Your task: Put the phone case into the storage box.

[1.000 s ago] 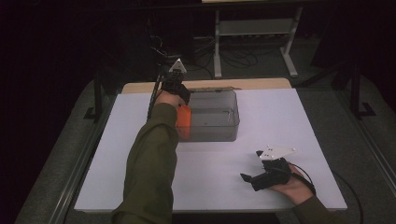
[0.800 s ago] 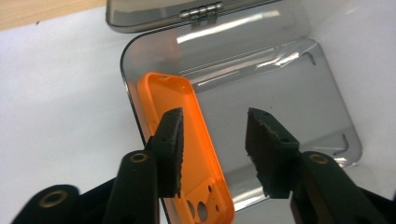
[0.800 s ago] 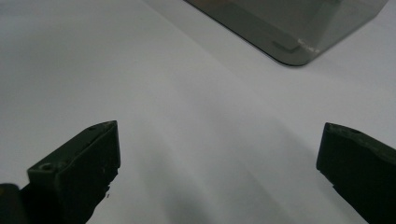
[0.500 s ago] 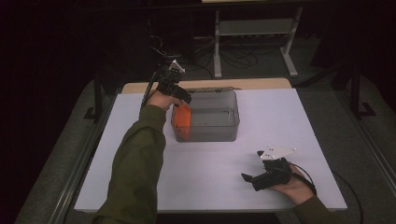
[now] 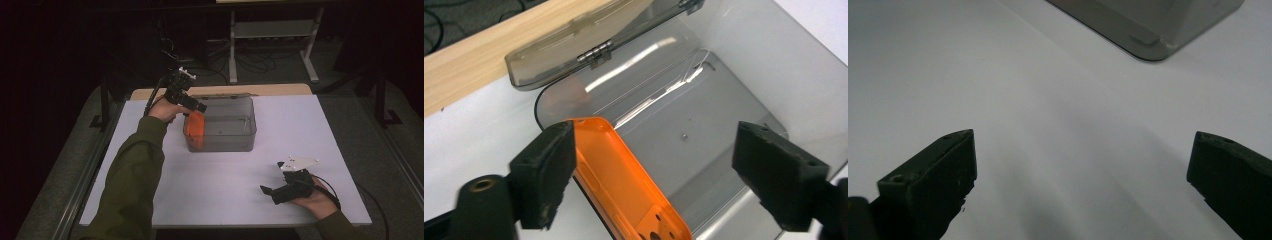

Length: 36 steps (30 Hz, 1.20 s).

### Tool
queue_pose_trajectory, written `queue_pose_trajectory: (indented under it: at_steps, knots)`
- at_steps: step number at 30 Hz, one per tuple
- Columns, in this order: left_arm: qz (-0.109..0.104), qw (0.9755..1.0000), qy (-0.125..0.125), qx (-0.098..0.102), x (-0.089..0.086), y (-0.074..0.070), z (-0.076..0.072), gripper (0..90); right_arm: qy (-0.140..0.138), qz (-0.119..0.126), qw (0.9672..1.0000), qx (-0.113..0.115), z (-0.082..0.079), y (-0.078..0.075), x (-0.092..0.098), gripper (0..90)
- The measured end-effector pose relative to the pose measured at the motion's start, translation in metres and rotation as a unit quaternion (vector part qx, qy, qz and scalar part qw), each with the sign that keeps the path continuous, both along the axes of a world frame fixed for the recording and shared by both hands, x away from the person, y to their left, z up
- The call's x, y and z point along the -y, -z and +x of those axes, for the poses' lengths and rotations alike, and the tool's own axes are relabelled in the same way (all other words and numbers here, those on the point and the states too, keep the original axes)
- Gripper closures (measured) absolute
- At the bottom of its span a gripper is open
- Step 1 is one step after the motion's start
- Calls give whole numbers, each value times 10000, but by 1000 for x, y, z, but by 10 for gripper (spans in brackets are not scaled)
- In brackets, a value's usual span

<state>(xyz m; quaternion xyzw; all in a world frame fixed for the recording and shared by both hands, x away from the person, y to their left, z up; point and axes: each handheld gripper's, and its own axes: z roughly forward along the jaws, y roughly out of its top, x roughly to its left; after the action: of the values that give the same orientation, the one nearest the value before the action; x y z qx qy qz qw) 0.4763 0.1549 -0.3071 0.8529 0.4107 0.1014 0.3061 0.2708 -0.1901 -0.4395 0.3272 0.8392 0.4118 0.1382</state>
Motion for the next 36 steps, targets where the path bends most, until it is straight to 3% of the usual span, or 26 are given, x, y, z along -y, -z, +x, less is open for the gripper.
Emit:
queue_pose_trajectory:
  at_steps: [7, 11, 19, 26, 36]
  knots:
    - [-216, 9989, 391, 164, -4, 2, -11, 88, 8, -27, 10000, -6, 0, 0, -1, 0]
    - [-357, 9969, 652, 265, -6, 3, -20, 34, 5, -66, 10000, -16, 1, 1, -2, 0]
    - [-479, 9937, 909, 437, -18, 4, -35, 0, 33, -109, 9999, -16, 2, 2, -2, 0]
    - [-615, 9917, 976, 576, -29, 7, -50, 0, 40, -122, 9999, -23, 2, 2, -2, 0]
    - [-644, 9903, 1034, 662, -44, 24, -71, 0, 33, -136, 9999, -20, 2, 3, -2, 0]
